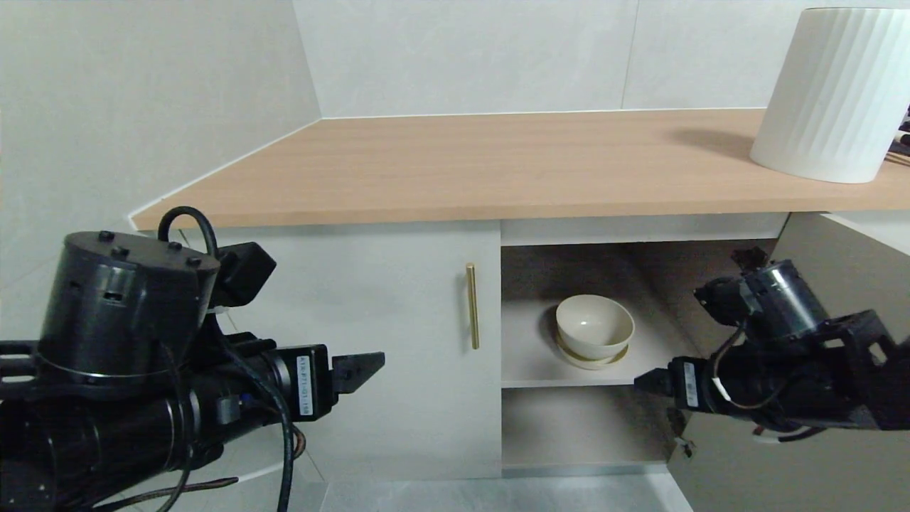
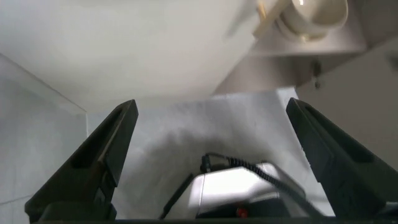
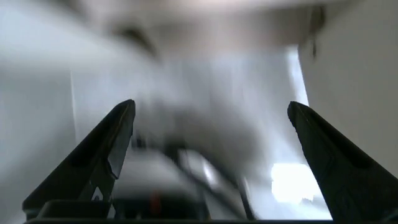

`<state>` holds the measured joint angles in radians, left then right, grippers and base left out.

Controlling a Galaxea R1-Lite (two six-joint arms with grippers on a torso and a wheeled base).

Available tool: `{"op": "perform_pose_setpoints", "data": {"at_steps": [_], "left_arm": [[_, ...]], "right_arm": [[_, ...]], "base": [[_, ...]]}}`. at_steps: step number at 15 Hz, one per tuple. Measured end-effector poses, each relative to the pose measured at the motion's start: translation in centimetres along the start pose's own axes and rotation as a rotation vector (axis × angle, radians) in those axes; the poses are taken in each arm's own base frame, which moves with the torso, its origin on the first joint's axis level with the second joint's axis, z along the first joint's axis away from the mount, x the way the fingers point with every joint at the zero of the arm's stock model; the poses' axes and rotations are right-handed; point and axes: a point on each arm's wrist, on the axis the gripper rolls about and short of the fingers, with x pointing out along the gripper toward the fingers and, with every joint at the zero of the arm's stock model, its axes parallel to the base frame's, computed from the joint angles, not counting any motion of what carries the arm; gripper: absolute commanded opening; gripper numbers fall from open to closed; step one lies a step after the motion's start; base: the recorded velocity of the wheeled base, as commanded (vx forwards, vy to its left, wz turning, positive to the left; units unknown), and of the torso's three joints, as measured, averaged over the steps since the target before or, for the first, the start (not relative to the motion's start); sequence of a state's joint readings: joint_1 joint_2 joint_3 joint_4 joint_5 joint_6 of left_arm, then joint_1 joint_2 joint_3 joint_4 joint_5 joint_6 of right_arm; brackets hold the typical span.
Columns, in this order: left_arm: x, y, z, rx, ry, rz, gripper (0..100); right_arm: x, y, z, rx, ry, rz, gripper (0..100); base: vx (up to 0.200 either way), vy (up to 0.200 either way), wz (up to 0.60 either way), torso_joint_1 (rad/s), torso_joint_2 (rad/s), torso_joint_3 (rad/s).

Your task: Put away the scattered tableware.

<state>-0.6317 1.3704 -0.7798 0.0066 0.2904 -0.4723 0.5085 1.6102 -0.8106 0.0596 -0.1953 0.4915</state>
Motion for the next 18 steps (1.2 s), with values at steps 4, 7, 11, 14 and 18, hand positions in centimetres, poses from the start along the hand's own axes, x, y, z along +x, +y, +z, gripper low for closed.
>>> {"op": "perform_pose_setpoints", "data": {"at_steps": [4,7,11,14,18], "left_arm": [[-0.5,1.4,-0.4,-0.013,-0.004,0.026,100],[-0.6,1.6,-0.5,-0.015,-0.006,0.028,100],[-0.5,1.6,-0.5,-0.013,-0.002,0.034,100],[-0.1,1.5,-0.7,-0.009,0.010,0.043,100],[0.2,1.5,-0.8,-0.005,0.020,0.047,100]], "right_arm": [[-4.3,0.0,-2.3,-0.067,0.038,0.050,100],[-4.6,-0.2,-3.4,-0.090,0.055,0.057,100],[-5.2,-0.1,-3.6,-0.100,0.038,0.070,100],[-5.3,-0.1,-3.6,-0.102,0.035,0.071,100],[-5.4,-0.1,-3.7,-0.103,0.036,0.071,100]], "base": [[0.000,0.000,0.00,0.000,0.00,0.000],[0.000,0.000,0.00,0.000,0.00,0.000],[-0.050,0.000,0.00,0.002,0.00,-0.001],[-0.200,0.000,0.00,0.012,0.00,-0.002],[-0.200,0.000,0.00,-0.002,0.00,0.008]]}}
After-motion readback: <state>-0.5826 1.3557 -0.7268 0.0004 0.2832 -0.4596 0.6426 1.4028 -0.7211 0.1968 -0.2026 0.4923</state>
